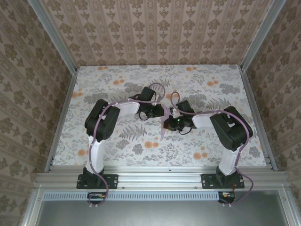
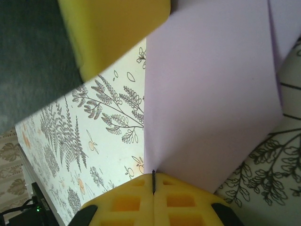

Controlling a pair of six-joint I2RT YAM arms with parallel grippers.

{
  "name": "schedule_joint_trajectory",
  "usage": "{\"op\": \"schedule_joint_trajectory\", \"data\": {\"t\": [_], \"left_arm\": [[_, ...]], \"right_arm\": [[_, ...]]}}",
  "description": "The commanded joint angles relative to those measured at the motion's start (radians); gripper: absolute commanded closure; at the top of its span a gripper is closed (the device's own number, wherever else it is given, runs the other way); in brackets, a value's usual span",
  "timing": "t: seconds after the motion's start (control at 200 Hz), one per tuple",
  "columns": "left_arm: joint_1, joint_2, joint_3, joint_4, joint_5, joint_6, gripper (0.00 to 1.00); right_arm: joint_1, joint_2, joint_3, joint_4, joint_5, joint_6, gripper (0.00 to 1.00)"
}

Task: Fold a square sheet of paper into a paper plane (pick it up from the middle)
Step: Fold the wing for the fifth time at the center of the table.

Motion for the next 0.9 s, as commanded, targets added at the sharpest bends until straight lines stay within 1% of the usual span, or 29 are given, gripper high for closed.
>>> {"op": "schedule_joint_trajectory", "data": {"t": [0.0,0.895], "left_arm": [[0.036,0.052,0.047,0.000,-0.087,0.038,0.86],[0.090,0.188,0.250,-0.010,-0.076,0.024,0.83]], "right_arm": [[0.034,0.044,-0.037,-0.178,0.076,-0.040,1.00],[0.067,-0.016,-0.113,-0.240,0.093,-0.067,1.00]]}}
